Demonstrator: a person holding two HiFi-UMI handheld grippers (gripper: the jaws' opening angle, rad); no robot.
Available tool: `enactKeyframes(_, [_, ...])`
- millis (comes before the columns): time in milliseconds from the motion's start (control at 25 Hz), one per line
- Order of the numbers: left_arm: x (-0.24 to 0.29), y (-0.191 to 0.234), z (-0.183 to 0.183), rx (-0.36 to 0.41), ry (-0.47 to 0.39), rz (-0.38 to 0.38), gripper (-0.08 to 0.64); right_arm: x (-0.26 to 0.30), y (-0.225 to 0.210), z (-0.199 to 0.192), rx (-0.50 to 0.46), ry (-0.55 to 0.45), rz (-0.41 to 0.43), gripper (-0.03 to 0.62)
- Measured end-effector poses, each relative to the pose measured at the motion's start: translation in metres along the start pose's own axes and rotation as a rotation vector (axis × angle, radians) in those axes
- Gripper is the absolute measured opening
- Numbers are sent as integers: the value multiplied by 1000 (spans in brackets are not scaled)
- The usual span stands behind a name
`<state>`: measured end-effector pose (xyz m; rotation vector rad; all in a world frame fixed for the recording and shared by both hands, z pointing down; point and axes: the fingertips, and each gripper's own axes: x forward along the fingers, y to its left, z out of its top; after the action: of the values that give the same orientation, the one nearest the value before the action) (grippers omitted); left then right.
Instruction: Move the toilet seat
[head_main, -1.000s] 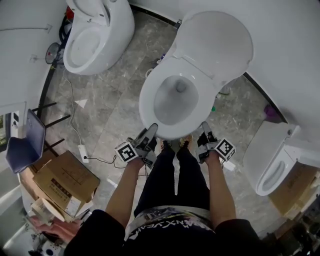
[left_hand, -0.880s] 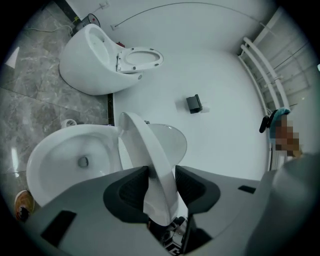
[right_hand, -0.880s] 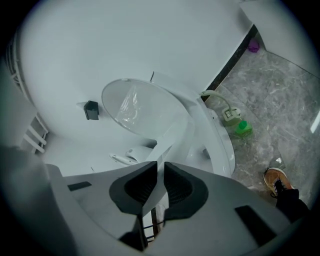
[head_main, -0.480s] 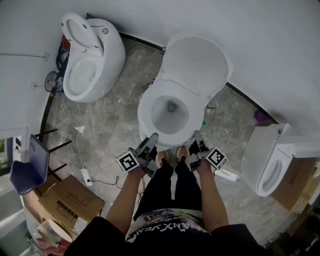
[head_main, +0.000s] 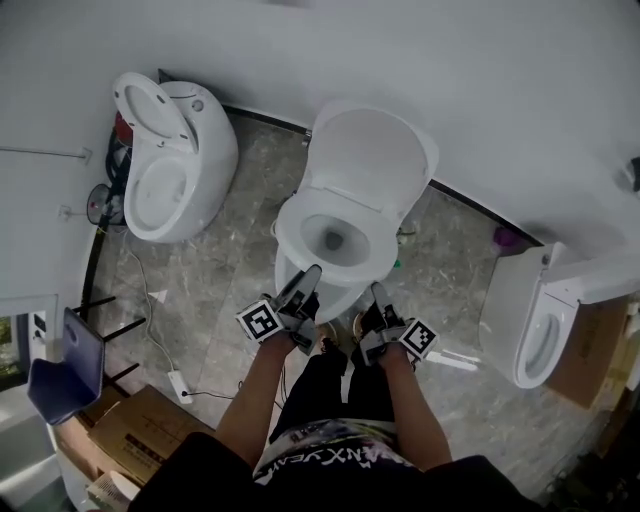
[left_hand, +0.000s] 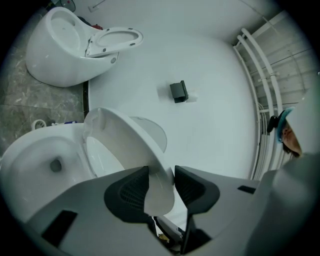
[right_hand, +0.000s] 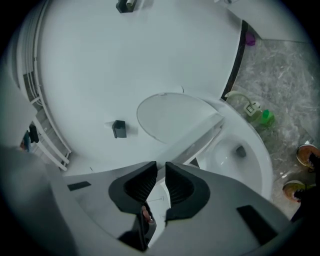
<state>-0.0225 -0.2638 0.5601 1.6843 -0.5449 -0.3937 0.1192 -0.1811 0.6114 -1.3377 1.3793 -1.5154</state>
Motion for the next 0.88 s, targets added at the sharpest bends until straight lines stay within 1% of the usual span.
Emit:
enactKeyframes(80, [7, -7, 3, 8, 10, -18, 161, 3, 5, 6, 19, -28, 2, 55])
enactKeyframes(280, [26, -21, 12, 36, 21, -51, 167, 10, 22, 24, 20, -69, 19, 57])
enactKeyframes(360, [36, -24, 16, 14, 11, -61, 172, 15, 27, 31, 25, -77, 22, 58])
enactKeyframes(440, [45, -27, 20, 8, -2, -70, 184, 20, 32, 37, 18, -76, 31, 60])
enactKeyframes(520, [53, -33, 25, 17, -19, -94, 184, 25, 37, 45, 15, -75, 51, 61])
enactKeyframes(600, [60, -42, 29, 38, -33, -120, 159, 28, 39, 53, 8, -74, 60, 60])
enactKeyframes(680, [67, -48, 33, 53, -49, -129, 122, 33, 43, 61, -5, -67, 64, 60])
enactKeyframes(880, [84, -54, 39, 72, -69, -133, 126, 40, 49, 72, -13, -52, 69, 57])
